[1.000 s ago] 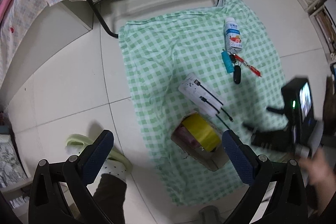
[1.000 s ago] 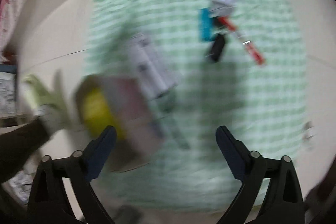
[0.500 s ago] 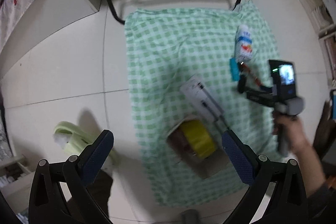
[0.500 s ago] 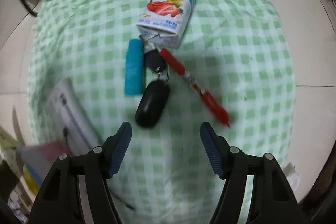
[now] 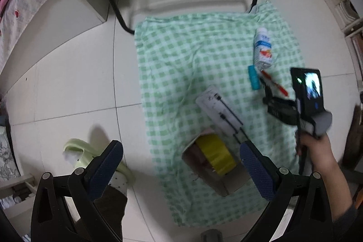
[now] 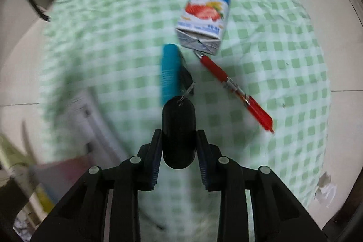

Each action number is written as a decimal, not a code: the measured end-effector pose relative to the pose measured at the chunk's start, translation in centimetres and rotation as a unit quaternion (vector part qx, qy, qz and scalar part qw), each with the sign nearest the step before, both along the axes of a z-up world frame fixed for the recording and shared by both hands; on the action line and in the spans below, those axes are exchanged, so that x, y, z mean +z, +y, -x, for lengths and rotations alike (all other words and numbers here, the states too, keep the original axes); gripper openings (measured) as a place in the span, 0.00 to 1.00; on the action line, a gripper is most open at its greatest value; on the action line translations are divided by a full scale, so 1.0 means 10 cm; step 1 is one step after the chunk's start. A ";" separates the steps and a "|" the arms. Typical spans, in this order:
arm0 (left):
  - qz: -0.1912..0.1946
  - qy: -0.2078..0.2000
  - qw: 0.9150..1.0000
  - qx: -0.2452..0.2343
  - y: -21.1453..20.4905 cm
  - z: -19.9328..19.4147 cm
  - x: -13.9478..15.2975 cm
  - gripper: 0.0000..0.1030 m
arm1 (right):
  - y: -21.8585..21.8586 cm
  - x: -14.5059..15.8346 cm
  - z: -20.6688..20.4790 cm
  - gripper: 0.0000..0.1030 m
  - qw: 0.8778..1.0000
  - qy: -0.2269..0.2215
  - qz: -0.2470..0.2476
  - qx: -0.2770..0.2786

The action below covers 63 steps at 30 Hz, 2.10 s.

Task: Organize rigid objects
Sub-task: 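Drop the black key fob into the cardboard box with the right gripper, then grasp the red pen with the right gripper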

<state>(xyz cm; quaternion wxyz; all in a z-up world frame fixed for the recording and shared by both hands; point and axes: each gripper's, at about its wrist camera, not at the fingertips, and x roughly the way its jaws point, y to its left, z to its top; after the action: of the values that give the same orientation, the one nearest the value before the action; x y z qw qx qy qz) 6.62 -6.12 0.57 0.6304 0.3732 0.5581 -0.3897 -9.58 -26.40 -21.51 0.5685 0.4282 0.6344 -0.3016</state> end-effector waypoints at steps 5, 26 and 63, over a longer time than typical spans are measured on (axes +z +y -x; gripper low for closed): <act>0.033 0.053 0.998 0.015 0.14 0.00 0.07 1.00 | 0.00 0.82 0.15 0.30 0.997 -0.067 -0.018 -0.034; 0.059 0.224 0.973 -0.025 0.58 0.04 0.05 0.92 | 1.69 2.32 -0.39 0.30 0.981 -0.173 0.004 0.089; -0.130 0.173 0.975 -0.039 0.29 0.49 -1.17 0.41 | 2.18 1.36 0.18 0.89 0.991 0.043 -0.061 0.113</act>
<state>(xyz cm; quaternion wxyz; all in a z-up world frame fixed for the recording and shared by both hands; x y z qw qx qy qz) 1.76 -3.20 -11.16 0.4545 0.4004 0.6898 -0.3966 -11.41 -4.59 -7.87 0.5441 0.3744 0.7195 -0.2147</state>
